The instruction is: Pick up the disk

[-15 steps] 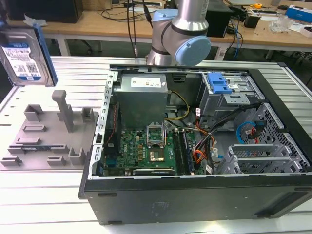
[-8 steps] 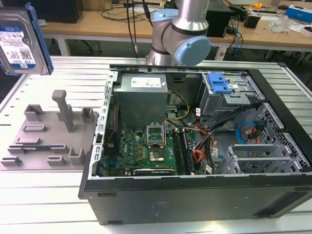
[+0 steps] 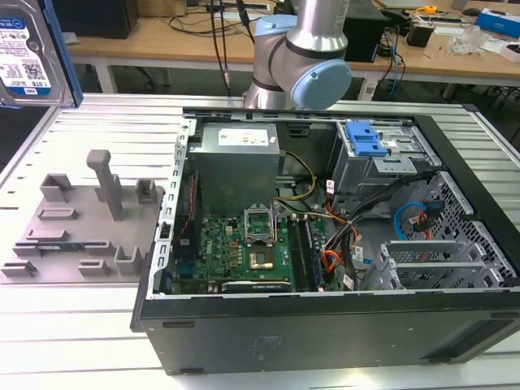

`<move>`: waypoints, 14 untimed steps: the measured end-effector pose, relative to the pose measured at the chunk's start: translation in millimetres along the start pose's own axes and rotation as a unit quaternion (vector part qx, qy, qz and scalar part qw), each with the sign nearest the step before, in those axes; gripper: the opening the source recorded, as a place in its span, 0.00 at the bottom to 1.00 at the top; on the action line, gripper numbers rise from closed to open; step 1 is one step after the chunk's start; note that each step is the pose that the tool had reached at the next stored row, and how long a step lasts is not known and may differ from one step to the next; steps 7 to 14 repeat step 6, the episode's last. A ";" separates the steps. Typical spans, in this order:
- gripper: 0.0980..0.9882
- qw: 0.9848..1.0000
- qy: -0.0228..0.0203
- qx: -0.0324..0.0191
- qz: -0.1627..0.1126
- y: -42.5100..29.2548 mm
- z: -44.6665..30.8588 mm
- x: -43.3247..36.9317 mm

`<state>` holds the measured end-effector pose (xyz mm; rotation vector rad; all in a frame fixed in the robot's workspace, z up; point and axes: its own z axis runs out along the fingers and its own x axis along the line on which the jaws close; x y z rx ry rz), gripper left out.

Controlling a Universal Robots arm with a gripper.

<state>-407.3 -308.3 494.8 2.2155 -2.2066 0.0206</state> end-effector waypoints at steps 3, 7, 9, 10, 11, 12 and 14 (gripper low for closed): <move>0.30 1.000 0.000 0.000 0.000 0.0 -1.1 0.0; 0.30 1.000 0.000 0.000 0.000 0.0 -2.3 0.1; 0.30 1.000 0.000 0.000 0.000 0.0 -2.3 0.1; 0.30 1.000 0.000 0.000 0.000 0.0 -2.3 0.1; 0.30 1.000 0.000 0.000 0.000 0.0 -2.3 0.1; 0.30 1.000 0.000 0.000 0.000 0.0 -2.3 0.1; 0.30 1.000 0.000 0.000 0.000 0.0 -2.3 0.1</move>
